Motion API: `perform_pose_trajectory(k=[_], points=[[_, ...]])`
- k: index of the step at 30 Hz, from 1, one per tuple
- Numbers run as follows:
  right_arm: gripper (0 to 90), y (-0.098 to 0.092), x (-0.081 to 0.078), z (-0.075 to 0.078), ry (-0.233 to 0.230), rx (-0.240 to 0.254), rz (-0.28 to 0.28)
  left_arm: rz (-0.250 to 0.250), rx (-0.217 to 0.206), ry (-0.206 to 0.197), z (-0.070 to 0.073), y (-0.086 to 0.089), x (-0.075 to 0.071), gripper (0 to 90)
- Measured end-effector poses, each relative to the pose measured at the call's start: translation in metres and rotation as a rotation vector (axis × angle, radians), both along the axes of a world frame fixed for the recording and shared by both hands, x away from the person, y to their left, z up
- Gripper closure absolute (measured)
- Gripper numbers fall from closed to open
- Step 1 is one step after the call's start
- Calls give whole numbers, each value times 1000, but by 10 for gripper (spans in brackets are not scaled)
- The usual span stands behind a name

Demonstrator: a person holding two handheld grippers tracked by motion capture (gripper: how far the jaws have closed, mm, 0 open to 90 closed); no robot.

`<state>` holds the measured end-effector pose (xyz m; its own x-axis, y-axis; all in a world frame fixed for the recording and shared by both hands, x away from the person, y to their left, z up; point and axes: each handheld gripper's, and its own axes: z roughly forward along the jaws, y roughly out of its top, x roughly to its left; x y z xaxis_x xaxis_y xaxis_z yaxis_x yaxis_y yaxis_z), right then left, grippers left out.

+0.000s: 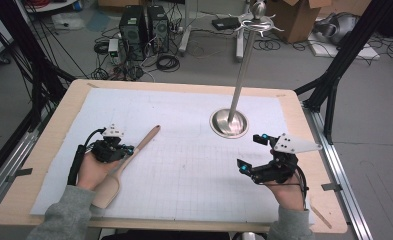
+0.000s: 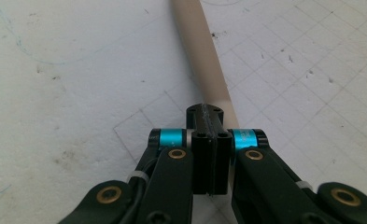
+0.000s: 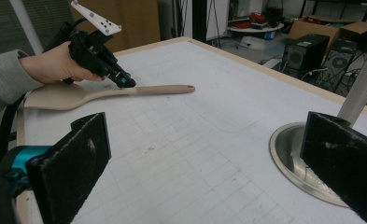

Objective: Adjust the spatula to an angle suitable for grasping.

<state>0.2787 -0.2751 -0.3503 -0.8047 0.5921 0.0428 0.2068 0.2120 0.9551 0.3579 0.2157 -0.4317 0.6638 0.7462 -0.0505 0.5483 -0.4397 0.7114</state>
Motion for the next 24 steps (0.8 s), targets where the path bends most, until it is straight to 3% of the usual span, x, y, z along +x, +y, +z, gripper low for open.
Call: perform_pose_trajectory(k=[10,14,21,24], points=[[8,0,1,0,0,-2,-2,-67,16,12,0,-16,-1,897],[7,1,0,0,4,-4,-1,-100,50,2,1,-27,-3,897],[8,0,0,0,3,-5,-1,-92,49,-1,1,-25,-2,897],[8,0,0,0,1,-2,-2,-89,29,-16,4,-22,-3,897]])
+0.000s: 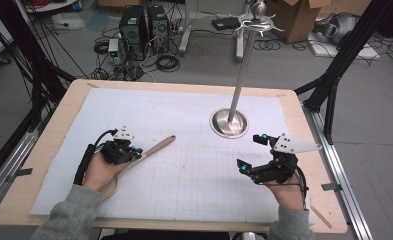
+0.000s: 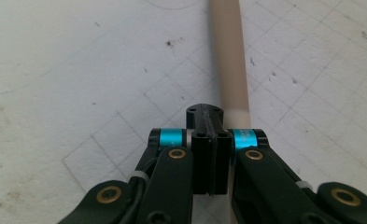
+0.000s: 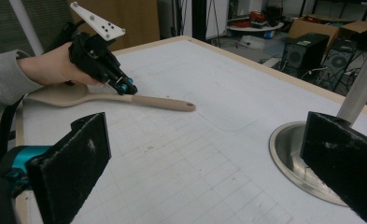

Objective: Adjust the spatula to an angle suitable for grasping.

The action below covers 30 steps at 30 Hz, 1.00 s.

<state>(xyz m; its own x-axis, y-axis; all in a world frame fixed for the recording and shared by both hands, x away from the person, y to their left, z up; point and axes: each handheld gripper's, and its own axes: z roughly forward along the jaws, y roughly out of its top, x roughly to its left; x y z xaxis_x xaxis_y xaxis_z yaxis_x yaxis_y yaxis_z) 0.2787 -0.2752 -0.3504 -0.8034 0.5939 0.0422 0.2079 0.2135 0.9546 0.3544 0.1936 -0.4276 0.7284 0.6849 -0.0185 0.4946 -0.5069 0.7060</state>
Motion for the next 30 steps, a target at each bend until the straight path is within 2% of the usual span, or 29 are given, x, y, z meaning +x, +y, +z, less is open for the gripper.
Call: perform_pose_trajectory(k=[4,8,13,17,24,26,30], points=[[8,0,0,0,-1,-1,-2,-4,-28,-22,7,6,-5,896],[8,1,0,0,4,-4,-2,-3,-65,-60,16,13,-13,895],[8,3,0,-1,4,-12,0,18,-75,-81,21,24,-22,885],[8,4,0,-1,5,-15,0,43,-101,-72,21,27,-26,782],[8,4,0,-1,3,-11,2,67,-110,-95,20,28,-33,643],[8,4,0,-1,4,-12,3,61,-107,-92,20,28,-34,581],[8,4,0,-1,2,-14,4,44,-111,-111,19,29,-37,429]])
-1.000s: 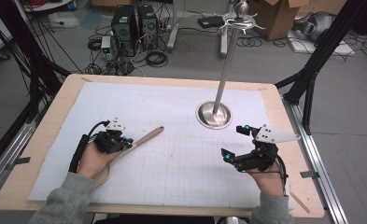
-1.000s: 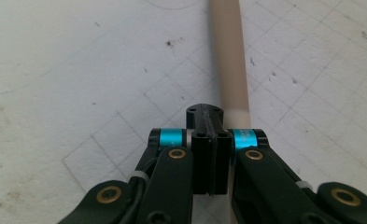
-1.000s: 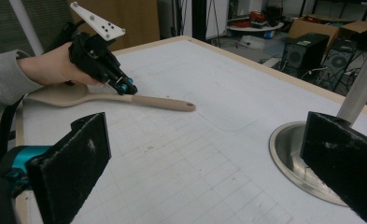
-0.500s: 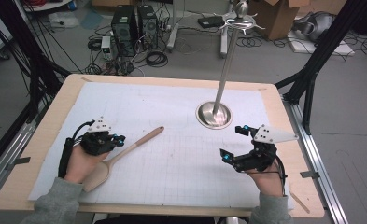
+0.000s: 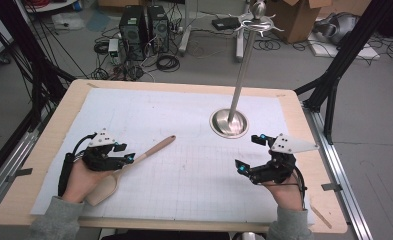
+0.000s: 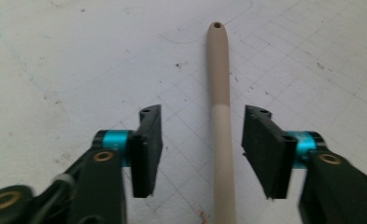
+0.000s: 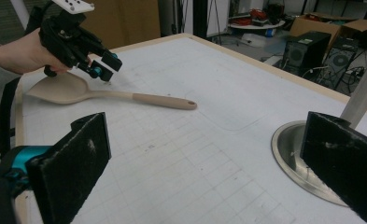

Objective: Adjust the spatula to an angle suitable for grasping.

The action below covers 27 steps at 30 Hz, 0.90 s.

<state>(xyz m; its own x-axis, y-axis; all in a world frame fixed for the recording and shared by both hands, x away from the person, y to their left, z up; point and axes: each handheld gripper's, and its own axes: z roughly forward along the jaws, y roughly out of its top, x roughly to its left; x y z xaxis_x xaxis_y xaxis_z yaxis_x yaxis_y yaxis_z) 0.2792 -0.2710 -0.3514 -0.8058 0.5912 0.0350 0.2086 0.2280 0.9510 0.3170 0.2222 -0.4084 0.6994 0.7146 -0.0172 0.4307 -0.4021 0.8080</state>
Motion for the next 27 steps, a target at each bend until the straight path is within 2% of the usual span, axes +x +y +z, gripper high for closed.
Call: perform_pose_trajectory(k=[5,7,14,18,22,27], points=[[8,1,0,0,2,-6,1,-20,-7,-3,-1,3,-3,315],[8,3,1,-1,6,-8,3,-28,-19,16,-1,5,-3,263],[8,7,2,-3,12,-16,15,-32,-61,43,-7,12,-6,181],[8,7,3,-5,21,-13,15,-51,-54,56,-7,9,-7,109],[8,7,5,-5,20,-10,21,-76,-50,53,-5,5,-8,67],[8,7,6,-5,17,-5,26,-90,-56,59,-7,0,-11,56]])
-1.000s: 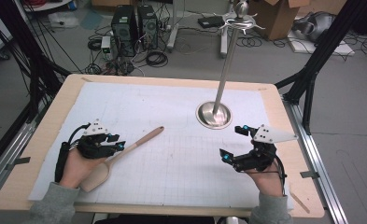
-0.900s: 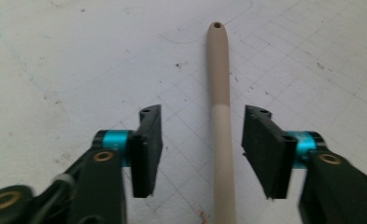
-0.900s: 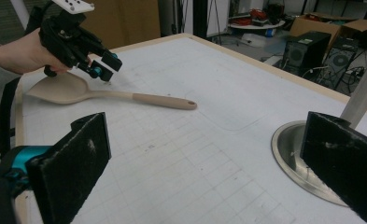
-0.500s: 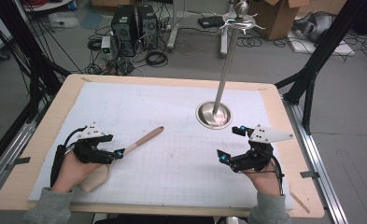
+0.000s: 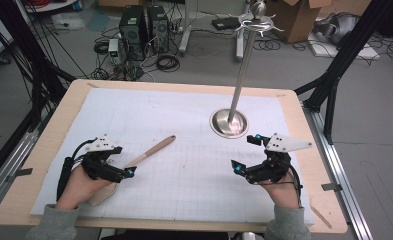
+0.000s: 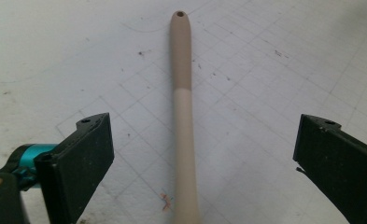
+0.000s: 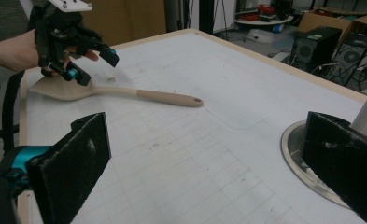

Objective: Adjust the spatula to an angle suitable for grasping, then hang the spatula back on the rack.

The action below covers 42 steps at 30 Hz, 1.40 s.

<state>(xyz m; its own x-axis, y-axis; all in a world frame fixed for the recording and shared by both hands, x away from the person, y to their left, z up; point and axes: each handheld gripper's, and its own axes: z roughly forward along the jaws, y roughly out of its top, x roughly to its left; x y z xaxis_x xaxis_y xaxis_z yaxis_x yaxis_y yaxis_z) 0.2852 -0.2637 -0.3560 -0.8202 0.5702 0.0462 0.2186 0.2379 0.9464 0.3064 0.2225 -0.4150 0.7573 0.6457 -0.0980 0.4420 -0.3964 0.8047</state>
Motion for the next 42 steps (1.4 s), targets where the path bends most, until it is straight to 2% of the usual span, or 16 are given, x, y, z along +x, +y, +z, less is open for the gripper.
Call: perform_pose_trajectory(k=[2,7,10,18,20,29,36,42], points=[[8,0,0,1,-3,3,-1,-11,1,6,-2,0,-1,56],[8,1,2,2,-4,11,1,-2,11,2,-3,1,-3,56],[8,2,3,1,0,6,3,0,31,-7,-3,1,-3,56],[8,1,1,3,-14,12,3,6,42,-11,-2,1,-4,56],[8,2,-1,4,-13,9,5,5,54,-8,-2,2,-4,88],[8,6,-3,4,-12,-4,17,11,49,-17,-1,0,-1,105],[8,2,-5,4,-11,-1,6,21,72,15,-5,-2,5,122],[8,3,-5,2,-7,-13,4,18,83,13,-6,-3,7,129]])
